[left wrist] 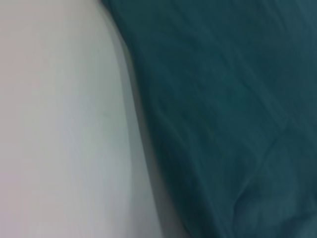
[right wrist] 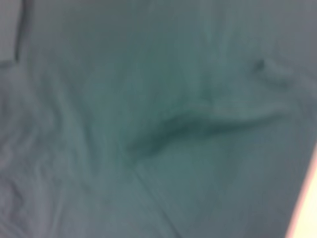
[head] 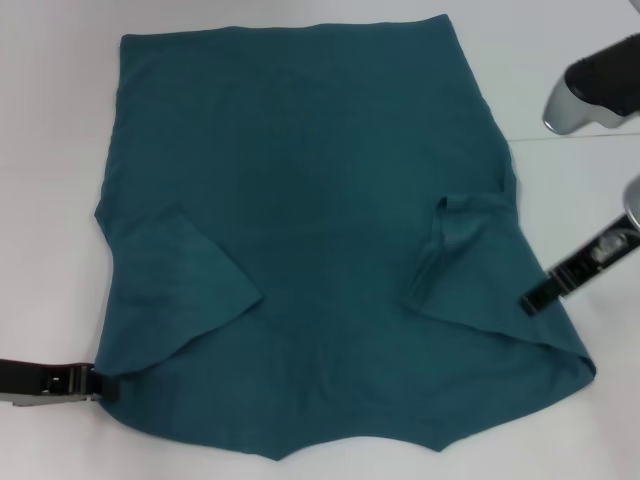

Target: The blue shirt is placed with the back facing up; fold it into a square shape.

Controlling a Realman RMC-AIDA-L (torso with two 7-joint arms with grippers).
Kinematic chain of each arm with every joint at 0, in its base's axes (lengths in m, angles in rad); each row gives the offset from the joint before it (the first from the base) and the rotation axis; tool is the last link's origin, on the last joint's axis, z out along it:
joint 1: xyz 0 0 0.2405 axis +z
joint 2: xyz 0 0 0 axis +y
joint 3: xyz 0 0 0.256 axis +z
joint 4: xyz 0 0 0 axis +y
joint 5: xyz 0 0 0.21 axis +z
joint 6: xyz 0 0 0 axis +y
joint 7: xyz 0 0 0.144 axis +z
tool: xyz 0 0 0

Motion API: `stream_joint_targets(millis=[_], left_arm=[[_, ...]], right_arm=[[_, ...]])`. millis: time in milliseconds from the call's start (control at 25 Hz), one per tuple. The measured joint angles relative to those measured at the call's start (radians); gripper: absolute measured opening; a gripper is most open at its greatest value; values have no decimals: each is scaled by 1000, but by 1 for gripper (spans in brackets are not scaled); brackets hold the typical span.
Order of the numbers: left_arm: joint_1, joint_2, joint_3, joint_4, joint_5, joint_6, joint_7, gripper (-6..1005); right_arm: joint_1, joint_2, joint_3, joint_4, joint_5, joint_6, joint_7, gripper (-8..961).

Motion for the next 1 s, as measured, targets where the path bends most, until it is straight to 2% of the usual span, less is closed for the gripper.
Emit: stream_joint_targets(millis=[280, 640, 1000], left_arm=[[-7, 3, 1, -2, 1, 0, 7, 23], [-11, 5, 1, -8, 4, -9, 8, 22], [-18, 9, 1, -22, 8, -10, 9, 21]], right_arm=[[-62, 0, -1, -24, -36, -77, 68, 815], [-134, 3, 3, -13, -35, -10, 88, 795], [-144, 4, 4, 53, -12, 27, 87, 711]])
